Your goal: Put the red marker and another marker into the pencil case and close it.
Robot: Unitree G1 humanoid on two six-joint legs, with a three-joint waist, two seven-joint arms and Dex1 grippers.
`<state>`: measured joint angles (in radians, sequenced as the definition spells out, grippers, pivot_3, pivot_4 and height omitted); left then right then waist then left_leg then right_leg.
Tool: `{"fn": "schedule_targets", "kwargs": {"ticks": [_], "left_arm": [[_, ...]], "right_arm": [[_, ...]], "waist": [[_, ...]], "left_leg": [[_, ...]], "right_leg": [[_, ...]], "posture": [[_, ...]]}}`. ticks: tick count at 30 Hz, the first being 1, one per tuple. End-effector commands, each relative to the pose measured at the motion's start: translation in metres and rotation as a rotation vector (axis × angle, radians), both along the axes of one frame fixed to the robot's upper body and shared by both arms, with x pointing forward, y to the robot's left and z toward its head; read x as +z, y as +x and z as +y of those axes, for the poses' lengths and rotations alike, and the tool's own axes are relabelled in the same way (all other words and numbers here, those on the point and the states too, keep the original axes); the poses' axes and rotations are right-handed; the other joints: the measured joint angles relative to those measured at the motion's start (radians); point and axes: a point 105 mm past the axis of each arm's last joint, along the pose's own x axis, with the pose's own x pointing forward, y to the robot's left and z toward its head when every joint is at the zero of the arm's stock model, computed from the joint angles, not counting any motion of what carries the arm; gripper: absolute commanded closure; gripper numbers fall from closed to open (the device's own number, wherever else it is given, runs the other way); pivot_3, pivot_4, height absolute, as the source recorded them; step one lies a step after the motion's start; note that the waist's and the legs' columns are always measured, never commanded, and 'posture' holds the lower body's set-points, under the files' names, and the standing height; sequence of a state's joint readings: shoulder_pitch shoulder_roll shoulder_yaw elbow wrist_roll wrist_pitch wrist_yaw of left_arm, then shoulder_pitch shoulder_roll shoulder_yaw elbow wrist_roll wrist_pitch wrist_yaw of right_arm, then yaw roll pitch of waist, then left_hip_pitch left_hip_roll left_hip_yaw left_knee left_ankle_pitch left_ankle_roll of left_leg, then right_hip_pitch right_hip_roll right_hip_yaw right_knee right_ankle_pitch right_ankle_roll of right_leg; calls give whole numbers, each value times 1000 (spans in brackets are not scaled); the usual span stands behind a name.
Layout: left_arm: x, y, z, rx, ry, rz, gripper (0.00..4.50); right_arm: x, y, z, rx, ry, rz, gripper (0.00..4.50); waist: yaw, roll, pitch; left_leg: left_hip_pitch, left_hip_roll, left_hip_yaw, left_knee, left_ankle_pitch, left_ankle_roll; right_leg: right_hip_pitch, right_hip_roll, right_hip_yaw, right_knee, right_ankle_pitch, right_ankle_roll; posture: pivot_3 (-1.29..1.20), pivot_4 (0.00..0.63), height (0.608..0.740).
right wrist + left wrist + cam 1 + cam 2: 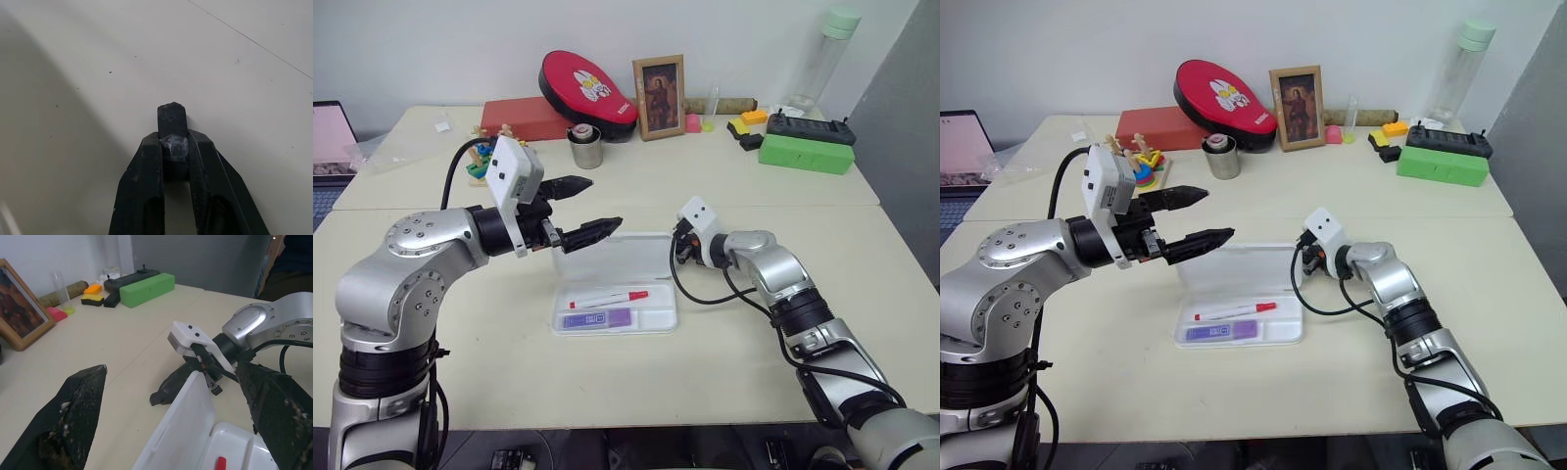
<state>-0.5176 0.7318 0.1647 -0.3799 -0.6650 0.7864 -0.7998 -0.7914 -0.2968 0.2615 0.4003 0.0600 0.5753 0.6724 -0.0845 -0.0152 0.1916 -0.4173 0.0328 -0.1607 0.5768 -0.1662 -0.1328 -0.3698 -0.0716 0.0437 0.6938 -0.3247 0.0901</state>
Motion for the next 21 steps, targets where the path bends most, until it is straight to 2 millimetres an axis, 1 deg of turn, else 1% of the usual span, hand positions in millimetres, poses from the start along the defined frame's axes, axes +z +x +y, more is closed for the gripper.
{"fn": "schedule_targets", "kwargs": {"ticks": [1,3,4,5,6,8,9,10,11,13,15,16,18,19,21], "left_arm": [[9,-1,2,-8,4,-49,0],[8,-1,0,-25,14,-46,0],[6,-3,-1,-44,31,-39,0],[3,-6,-1,-69,55,-34,0],[1,-9,-1,-89,72,-27,0],[-3,-17,0,-141,102,1,0],[-4,-21,1,-166,113,19,0],[-7,-27,1,-199,132,45,0],[-11,-34,2,-232,160,68,0],[-21,-43,6,-277,218,105,0],[-29,-45,9,-287,260,110,0],[-34,-46,11,-288,282,117,0],[-40,-47,13,-292,307,123,0],[-41,-47,13,-292,309,122,0],[-41,-47,12,-291,309,116,0]], "right_arm": [[25,12,-16,-65,39,-78,4178],[49,18,-28,-92,93,-141,4178],[66,18,-35,-88,125,-188,4178],[82,16,-40,-62,152,-238,4178],[92,12,-44,-34,169,-266,4178],[108,-3,-45,58,207,-289,4178],[112,-11,-43,104,221,-294,4178],[116,-24,-39,181,237,-293,4178],[117,-41,-32,277,245,-269,4178],[108,-80,-15,479,223,-199,4178],[96,-107,-1,602,198,-134,4178],[86,-119,8,652,181,-91,4178],[72,-132,17,701,150,-41,4178],[60,-133,19,705,106,-20,4178],[43,-133,21,696,52,7,4178]], "waist": [[0,0,0],[0,0,0],[1,0,0],[1,0,0],[1,0,0],[0,0,0],[1,0,0],[0,0,0],[-2,0,0],[-5,0,0],[-4,1,1],[-3,1,1],[-3,1,0],[0,1,1],[3,1,0]], "left_leg": [[0,0,0,0,0,0],[0,0,0,0,0,0],[0,0,0,0,0,0],[-1,0,0,0,0,0],[-1,0,0,0,0,0],[-1,0,0,-1,0,0],[-1,0,0,-1,0,0],[-1,0,0,-2,0,0],[-1,0,0,-3,0,0],[-1,0,0,-3,0,0],[-1,0,0,-4,-1,1],[-1,0,1,-4,-1,1],[-1,0,1,-3,-1,1],[-1,0,1,-3,-1,1],[-1,0,0,-2,-1,1]], "right_leg": [[0,0,0,0,0,0],[0,0,0,0,0,0],[0,0,0,0,0,0],[-1,0,0,0,0,0],[-1,0,0,0,0,0],[-1,0,0,-1,0,0],[-1,0,0,-2,0,0],[-1,0,0,-2,0,0],[-1,0,0,-3,0,0],[-1,0,0,-4,0,0],[0,0,0,-5,-1,-1],[-1,0,0,-5,-1,-1],[-1,0,0,-3,-1,-1],[-1,0,0,-3,-1,-1],[-1,0,0,-3,-1,-1]], "posture": [[0,150,740],[0,150,740],[0,150,740],[0,150,740],[0,150,740],[0,150,740],[0,150,740],[0,150,740],[0,150,740],[0,150,740],[0,150,740],[0,150,740],[0,150,740],[0,150,740],[0,150,740]]}}
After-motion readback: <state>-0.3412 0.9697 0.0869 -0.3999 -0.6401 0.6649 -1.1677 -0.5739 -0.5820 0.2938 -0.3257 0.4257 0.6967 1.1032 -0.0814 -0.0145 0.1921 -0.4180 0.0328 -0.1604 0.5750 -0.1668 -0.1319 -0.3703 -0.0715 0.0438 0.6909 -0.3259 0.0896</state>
